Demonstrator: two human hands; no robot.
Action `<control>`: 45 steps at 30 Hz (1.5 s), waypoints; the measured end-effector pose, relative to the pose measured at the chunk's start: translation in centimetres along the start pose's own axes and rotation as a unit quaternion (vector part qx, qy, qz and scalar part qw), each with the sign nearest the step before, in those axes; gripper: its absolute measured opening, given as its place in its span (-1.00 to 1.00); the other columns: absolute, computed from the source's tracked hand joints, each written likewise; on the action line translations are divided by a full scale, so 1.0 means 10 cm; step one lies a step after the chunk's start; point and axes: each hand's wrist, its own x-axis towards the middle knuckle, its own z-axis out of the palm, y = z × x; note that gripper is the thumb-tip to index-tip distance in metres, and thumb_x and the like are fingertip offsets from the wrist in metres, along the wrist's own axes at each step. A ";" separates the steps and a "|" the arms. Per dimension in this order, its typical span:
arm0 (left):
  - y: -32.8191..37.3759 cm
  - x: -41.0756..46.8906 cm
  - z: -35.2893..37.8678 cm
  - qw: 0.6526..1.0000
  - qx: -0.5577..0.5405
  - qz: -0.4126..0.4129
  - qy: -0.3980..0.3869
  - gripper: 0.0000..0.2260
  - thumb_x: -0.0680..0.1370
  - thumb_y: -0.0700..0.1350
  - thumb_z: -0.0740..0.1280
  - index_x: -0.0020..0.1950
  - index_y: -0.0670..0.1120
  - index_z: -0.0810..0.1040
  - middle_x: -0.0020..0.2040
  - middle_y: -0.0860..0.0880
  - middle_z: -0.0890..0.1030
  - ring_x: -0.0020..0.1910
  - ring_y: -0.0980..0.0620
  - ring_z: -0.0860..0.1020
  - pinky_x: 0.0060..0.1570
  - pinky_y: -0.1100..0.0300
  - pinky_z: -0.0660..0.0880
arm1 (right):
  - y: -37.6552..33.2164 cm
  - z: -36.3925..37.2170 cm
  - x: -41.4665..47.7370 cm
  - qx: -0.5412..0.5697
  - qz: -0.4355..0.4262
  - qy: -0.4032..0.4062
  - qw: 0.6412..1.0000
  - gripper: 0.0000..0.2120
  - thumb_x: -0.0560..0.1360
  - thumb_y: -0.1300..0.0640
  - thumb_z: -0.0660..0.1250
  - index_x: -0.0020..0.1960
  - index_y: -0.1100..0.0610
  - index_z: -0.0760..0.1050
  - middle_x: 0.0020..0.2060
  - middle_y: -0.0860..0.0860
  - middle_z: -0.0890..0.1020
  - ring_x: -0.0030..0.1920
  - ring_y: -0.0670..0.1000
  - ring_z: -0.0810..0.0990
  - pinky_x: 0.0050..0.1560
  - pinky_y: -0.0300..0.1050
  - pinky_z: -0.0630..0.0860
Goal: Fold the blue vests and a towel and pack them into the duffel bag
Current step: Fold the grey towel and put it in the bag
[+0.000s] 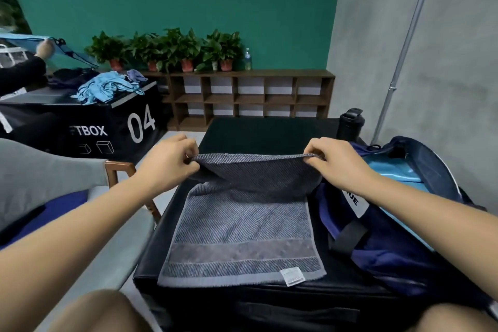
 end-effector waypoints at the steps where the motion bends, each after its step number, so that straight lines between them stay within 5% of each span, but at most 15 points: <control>1: -0.02 -0.09 -0.03 1.000 -0.005 0.002 -0.013 -0.82 0.45 -0.10 0.51 -0.07 0.08 0.55 -0.18 0.14 0.56 -0.19 0.11 0.55 -0.20 0.10 0.51 | -0.01 0.01 -0.07 0.002 -0.007 -0.001 1.000 -0.89 0.59 0.07 0.45 -0.08 -0.07 0.57 -0.18 -0.11 0.59 -0.13 -0.12 0.55 -0.07 -0.02 0.47; 8: -0.04 -0.68 -0.05 0.996 0.008 0.020 -0.091 -0.69 0.50 -0.10 0.46 0.06 0.12 0.36 -0.26 0.10 0.66 -0.33 0.11 0.56 -0.34 0.12 0.44 | -0.10 0.15 -0.65 0.008 -0.056 -0.020 0.998 -0.91 0.57 0.08 0.49 -0.05 -0.07 0.60 -0.19 -0.13 0.51 -0.13 -0.18 0.51 -0.10 -0.15 0.34; 14: -0.15 -1.05 0.16 0.984 0.042 0.072 -0.160 -0.80 0.53 -0.09 0.43 0.05 0.13 0.46 -0.37 0.07 0.57 -0.39 0.12 0.50 -0.36 0.12 0.35 | -0.10 0.35 -1.14 0.009 -0.074 -0.038 0.996 -0.94 0.61 0.07 0.47 -0.01 -0.07 0.62 -0.14 -0.17 0.46 -0.05 -0.13 0.46 0.02 -0.12 0.43; 21: -0.24 -1.33 0.11 0.990 -0.028 0.120 -0.067 -0.92 0.68 0.02 0.34 0.17 0.11 0.55 -0.22 0.17 0.65 -0.36 0.19 0.54 -0.32 0.14 0.51 | -0.02 0.44 -1.42 0.023 -0.060 0.008 0.998 -0.89 0.62 0.15 0.45 0.03 -0.04 0.57 -0.10 -0.16 0.55 -0.03 -0.02 0.55 0.07 0.07 0.53; 25: -0.25 -1.58 0.07 0.986 -0.032 0.153 -0.052 -0.82 0.64 0.11 0.26 0.10 0.10 0.61 -0.10 0.24 0.63 -0.19 0.22 0.59 -0.20 0.25 0.54 | -0.02 0.53 -1.67 0.010 -0.106 -0.043 0.993 -0.88 0.63 0.11 0.43 0.04 -0.09 0.53 -0.05 -0.22 0.52 0.00 -0.05 0.50 0.08 0.08 0.48; 31: -0.32 -1.70 0.24 0.970 -0.039 0.185 -0.150 -0.96 0.59 0.04 0.43 0.02 0.18 0.64 -0.07 0.24 0.51 -0.10 0.22 0.52 -0.10 0.39 0.42 | 0.02 0.65 -1.76 -0.028 -0.141 -0.111 0.983 -0.85 0.61 0.11 0.39 0.04 -0.13 0.48 -0.04 -0.19 0.48 0.01 -0.03 0.47 0.08 0.07 0.46; 35: -0.33 -1.70 0.28 0.967 -0.029 0.172 -0.187 -0.75 0.51 -0.12 0.55 0.03 0.22 0.64 -0.07 0.28 0.51 -0.09 0.25 0.52 -0.11 0.42 0.42 | -0.02 0.67 -1.76 -0.043 -0.120 -0.117 0.985 -0.86 0.61 0.12 0.36 0.04 -0.12 0.47 -0.04 -0.17 0.49 0.01 -0.02 0.48 0.09 0.06 0.49; 41: -0.34 -1.71 0.19 0.966 -0.041 0.167 -0.193 -0.77 0.51 -0.07 0.57 0.01 0.25 0.64 -0.11 0.22 0.54 -0.17 0.21 0.56 -0.20 0.23 0.53 | -0.05 0.73 -1.84 -0.051 -0.118 -0.137 0.982 -0.84 0.56 0.17 0.32 0.03 -0.08 0.48 -0.03 -0.14 0.49 0.02 -0.01 0.49 0.08 -0.01 0.49; 45: -0.35 -1.74 0.27 0.954 -0.053 0.168 -0.244 -0.76 0.47 -0.09 0.59 -0.02 0.24 0.66 -0.10 0.33 0.53 -0.19 0.32 0.56 -0.21 0.46 0.42 | -0.01 0.83 -1.87 -0.074 -0.118 -0.158 0.977 -0.85 0.55 0.15 0.26 0.04 -0.09 0.45 -0.01 -0.13 0.46 0.02 -0.01 0.47 0.06 -0.02 0.49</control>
